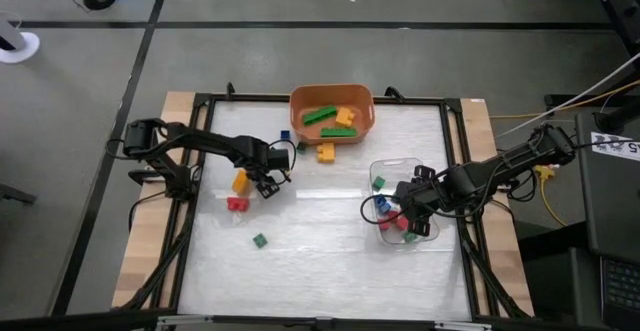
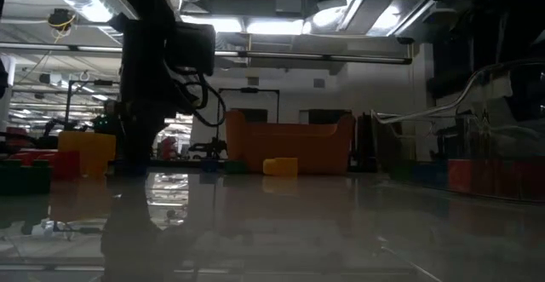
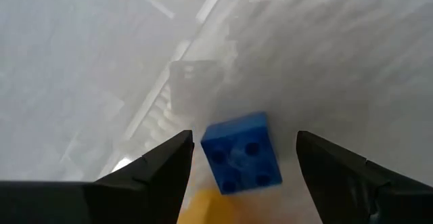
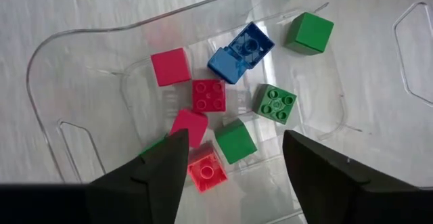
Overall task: Sort blocks by size
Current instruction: Put the small blue game piece into the transparent bin
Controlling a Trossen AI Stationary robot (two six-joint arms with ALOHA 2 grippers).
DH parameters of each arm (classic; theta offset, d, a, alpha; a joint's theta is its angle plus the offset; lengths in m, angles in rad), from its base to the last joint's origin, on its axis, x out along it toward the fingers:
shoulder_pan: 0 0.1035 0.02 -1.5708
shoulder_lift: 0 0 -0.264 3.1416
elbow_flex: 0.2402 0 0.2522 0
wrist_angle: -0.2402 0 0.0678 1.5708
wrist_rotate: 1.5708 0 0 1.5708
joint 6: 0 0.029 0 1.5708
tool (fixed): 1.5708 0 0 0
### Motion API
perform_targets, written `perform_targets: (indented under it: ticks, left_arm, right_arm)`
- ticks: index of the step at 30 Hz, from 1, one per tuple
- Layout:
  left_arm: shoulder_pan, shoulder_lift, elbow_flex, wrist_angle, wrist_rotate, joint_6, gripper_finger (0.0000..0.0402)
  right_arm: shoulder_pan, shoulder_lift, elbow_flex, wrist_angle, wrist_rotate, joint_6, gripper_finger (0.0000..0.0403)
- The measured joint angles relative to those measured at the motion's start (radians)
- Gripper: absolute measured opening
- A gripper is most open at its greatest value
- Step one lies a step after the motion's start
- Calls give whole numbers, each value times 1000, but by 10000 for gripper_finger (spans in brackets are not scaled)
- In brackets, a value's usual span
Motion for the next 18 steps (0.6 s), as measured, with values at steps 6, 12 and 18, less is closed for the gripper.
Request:
perform_targets:
  ticks: [6,12,18]
  left_arm:
    - [16,0,-7,12,8,16,244]
    - [15,0,-7,9,58,36,195]
    - [15,0,-6,17,59,34,131]
  right_arm:
    - [0,0,0,0,0,0,239]
    - [0,0,0,0,0,0,239]
    - [0,0,0,0,0,0,239]
